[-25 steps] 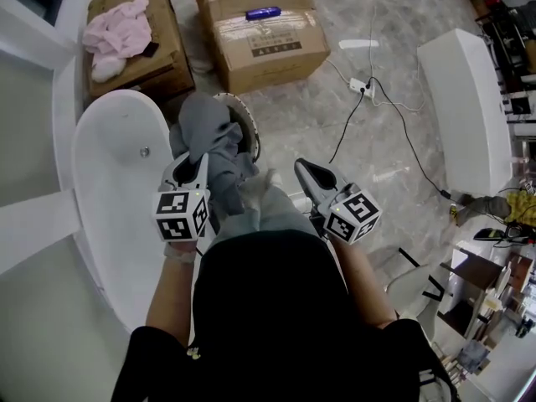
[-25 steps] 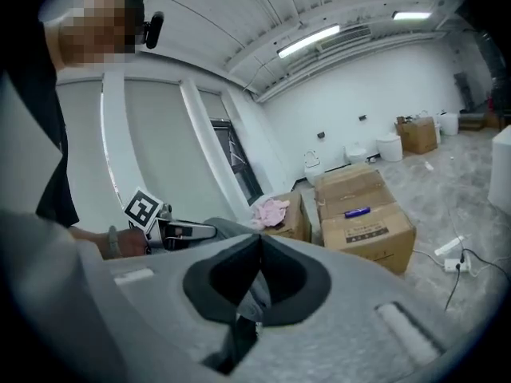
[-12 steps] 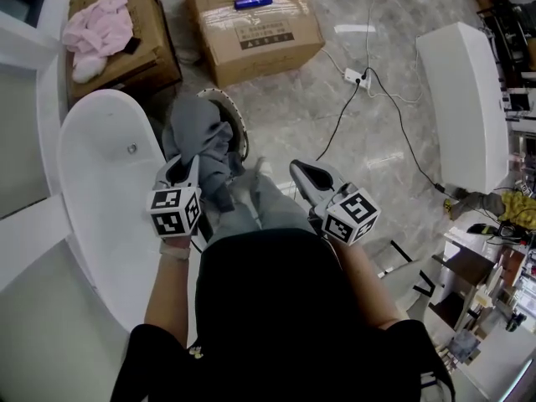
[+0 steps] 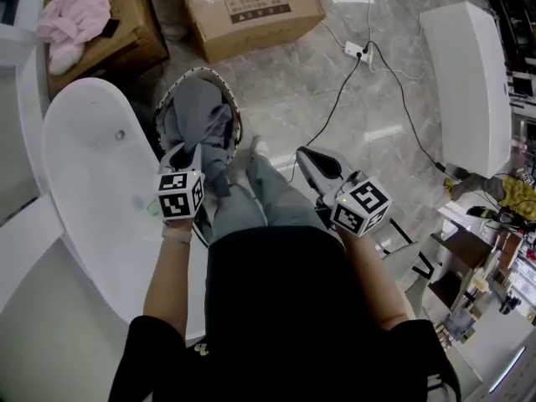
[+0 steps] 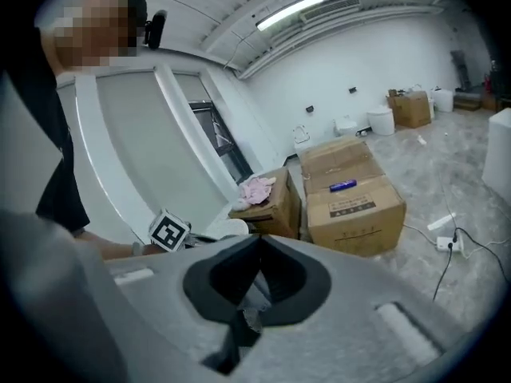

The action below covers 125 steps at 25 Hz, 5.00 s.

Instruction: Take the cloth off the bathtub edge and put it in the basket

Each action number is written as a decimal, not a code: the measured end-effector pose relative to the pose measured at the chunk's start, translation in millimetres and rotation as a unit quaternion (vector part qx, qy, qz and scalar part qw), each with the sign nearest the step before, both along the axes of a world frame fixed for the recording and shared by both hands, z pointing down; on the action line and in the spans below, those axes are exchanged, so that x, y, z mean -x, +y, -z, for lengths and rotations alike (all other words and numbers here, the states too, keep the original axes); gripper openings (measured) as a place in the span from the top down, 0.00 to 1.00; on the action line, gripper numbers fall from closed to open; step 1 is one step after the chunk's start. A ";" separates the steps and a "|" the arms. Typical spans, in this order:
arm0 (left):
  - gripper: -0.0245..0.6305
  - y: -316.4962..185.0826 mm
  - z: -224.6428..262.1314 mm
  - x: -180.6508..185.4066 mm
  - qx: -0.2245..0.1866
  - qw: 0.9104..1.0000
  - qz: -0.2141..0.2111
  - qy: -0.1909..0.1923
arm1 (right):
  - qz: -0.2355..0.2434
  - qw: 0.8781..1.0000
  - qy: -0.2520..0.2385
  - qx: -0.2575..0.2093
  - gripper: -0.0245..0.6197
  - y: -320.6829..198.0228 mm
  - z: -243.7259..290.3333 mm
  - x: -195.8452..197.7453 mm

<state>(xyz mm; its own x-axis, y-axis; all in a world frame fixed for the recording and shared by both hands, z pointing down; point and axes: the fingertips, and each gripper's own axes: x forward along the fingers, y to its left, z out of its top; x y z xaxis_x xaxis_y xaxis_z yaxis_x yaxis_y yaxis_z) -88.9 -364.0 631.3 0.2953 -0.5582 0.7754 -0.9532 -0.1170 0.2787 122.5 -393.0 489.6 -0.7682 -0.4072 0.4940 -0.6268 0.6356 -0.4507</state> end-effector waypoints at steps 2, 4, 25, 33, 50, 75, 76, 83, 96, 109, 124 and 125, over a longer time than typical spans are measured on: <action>0.85 -1.0 -20.2 -2.8 0.009 1.000 -0.006 0.000 | 0.001 1.000 0.004 0.005 0.97 -0.3 -8.4 -0.8; 0.85 -0.8 -41.4 -1.9 0.018 1.000 -0.009 -0.002 | -0.002 1.000 0.004 0.011 0.97 -0.5 -15.9 1.4; 0.84 5.6 -260.8 22.7 0.110 0.993 -0.029 -0.011 | 0.014 0.997 0.038 0.059 0.97 42.9 -108.8 18.5; 0.84 6.8 -328.0 28.7 0.139 0.990 -0.022 -0.023 | 0.006 0.996 0.047 0.079 0.97 61.1 -134.4 16.9; 0.58 5.8 -372.4 33.1 0.187 0.982 -0.023 -0.029 | -0.002 0.995 0.046 0.091 0.97 65.3 -144.6 22.8; 0.55 3.3 -265.3 32.1 0.148 0.989 -0.028 -0.002 | -0.009 0.999 0.014 0.033 0.97 55.3 -79.8 54.7; 0.55 5.1 -257.6 32.8 0.146 0.989 -0.026 0.001 | -0.009 0.999 0.014 0.030 0.97 55.1 -75.5 56.5; 0.71 12.5 -194.1 36.1 0.116 0.993 -0.001 0.015 | -0.008 1.000 0.006 0.011 0.97 50.7 -47.1 67.2; 0.94 28.3 -45.0 27.7 0.016 0.999 0.006 0.045 | 0.028 0.999 -0.017 -0.028 0.97 47.7 9.7 87.0; 0.94 40.0 109.3 2.7 -0.102 0.993 -0.004 0.066 | 0.081 0.994 -0.039 -0.058 0.97 51.0 62.2 96.6; 0.94 64.2 217.5 7.9 -0.181 0.981 0.038 0.053 | 0.138 0.983 -0.075 -0.091 0.97 56.0 115.0 93.1; 0.94 65.1 222.1 7.0 -0.185 0.981 0.039 0.051 | 0.142 0.982 -0.078 -0.093 0.97 56.1 117.7 93.7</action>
